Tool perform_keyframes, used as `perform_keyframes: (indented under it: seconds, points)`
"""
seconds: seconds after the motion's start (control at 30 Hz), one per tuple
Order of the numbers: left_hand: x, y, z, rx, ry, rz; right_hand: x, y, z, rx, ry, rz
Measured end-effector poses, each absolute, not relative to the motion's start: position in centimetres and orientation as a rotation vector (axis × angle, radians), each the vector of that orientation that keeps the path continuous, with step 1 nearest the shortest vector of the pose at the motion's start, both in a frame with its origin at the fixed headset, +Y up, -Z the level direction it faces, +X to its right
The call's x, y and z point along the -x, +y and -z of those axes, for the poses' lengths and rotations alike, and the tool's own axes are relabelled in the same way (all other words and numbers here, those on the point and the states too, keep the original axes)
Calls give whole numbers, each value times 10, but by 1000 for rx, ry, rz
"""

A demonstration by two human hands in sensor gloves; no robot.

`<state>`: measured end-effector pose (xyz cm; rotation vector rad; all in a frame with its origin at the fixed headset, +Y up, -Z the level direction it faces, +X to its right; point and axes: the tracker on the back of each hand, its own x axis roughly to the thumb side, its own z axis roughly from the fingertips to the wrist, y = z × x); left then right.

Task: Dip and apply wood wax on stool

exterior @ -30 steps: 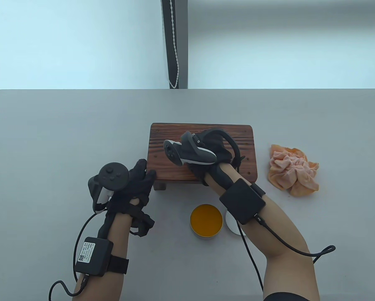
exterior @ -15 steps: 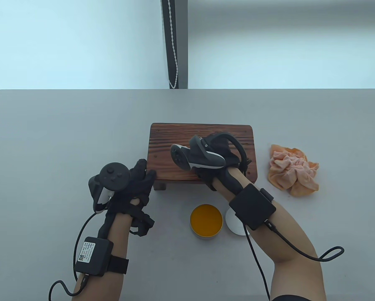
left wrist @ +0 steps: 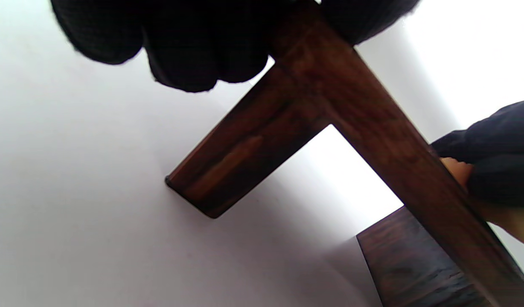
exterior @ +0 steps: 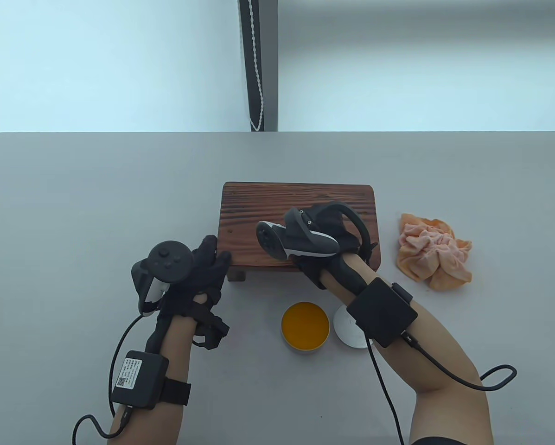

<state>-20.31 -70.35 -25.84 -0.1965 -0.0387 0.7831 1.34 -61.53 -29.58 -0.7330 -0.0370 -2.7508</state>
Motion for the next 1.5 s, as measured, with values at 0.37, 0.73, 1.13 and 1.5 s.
perform_keyframes:
  seconds: [0.37,0.73,1.13,1.5]
  points:
    - [204,-704,258,201,-35,-803,-27,-615,303,644,-57,2758]
    - [204,-704,258,205,-34,-805,-39,-621,312,579,93,2778]
    - [204,-705,258,199,-34,-802,-53,-622,317,474,102,2817]
    - [203,-704,258,195,-37,-796,-64,-623,316,471,103,2879]
